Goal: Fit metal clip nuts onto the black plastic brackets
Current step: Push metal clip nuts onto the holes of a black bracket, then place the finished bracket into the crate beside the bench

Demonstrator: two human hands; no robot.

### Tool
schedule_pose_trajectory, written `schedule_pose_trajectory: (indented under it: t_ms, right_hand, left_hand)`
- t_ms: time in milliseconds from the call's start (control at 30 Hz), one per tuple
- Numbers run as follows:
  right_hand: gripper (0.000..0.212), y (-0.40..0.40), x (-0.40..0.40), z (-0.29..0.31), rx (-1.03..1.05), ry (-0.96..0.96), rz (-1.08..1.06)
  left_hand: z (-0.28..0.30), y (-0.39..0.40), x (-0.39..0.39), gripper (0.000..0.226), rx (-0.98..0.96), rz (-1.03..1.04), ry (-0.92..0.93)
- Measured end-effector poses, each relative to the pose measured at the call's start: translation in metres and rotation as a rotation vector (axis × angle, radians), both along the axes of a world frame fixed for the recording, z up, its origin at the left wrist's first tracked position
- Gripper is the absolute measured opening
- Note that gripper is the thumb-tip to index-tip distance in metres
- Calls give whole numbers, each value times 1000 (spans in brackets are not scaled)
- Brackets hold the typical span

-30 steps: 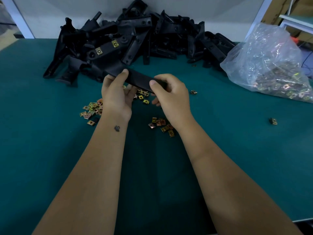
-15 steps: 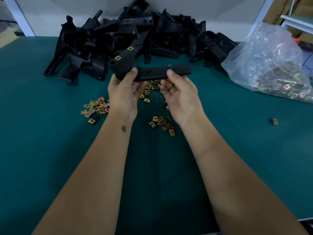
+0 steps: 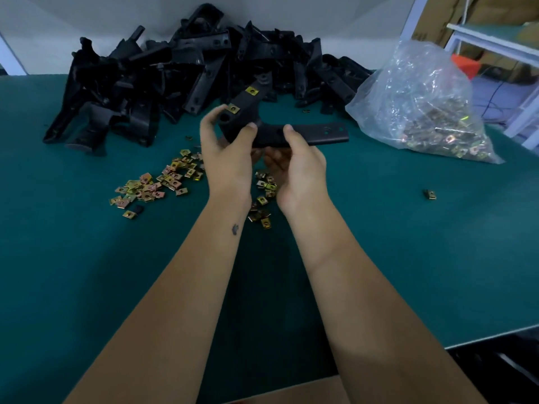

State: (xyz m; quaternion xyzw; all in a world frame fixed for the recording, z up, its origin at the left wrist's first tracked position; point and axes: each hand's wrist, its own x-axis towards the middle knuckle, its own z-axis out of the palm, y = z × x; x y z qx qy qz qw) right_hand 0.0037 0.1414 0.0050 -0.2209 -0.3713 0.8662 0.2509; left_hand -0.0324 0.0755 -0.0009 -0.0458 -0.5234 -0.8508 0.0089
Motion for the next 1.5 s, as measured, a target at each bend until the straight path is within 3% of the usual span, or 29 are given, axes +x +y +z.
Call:
schedule_pose_trajectory:
  t_ms: [267, 367, 433, 567, 733, 900, 1000, 1100, 1267, 1500]
  right_hand:
    - [9, 63, 67, 20, 48, -10, -335]
    - [17, 98, 117, 30, 75, -2, -503]
    - [7, 122, 156, 36, 100, 8, -627]
    - [14, 166, 247, 32, 170, -152, -928]
    - [11, 190, 344, -8, 169, -322, -1162]
    - [12, 194, 381, -74, 83, -433, -1111]
    - [8, 192, 392, -114, 95, -744, -949]
    - [12, 192, 402, -137, 235, -1052, -812]
    - [6, 194, 409, -141, 405, -1423, -810]
    - [22, 188, 407, -137, 467, -1593, -787]
  left_hand:
    - [18, 89, 83, 58, -202, -65, 330]
    - [27, 125, 133, 66, -194, -207, 435]
    - [30, 148, 170, 68, -194, -311, 498]
    - [20, 185, 248, 45, -266, -564, 639]
    - [-21, 195, 328, 41, -330, -912, 661]
    - [-81, 187, 340, 32, -644, -1195, 557]
    - [-111, 181, 332, 35, -845, -1403, 381]
    - [-124, 179, 325, 44, -1005, -1586, 309]
    - [-127, 181, 328, 65, -1050, -1741, 271]
    - [-129, 182, 326, 62, -1120, -1805, 314]
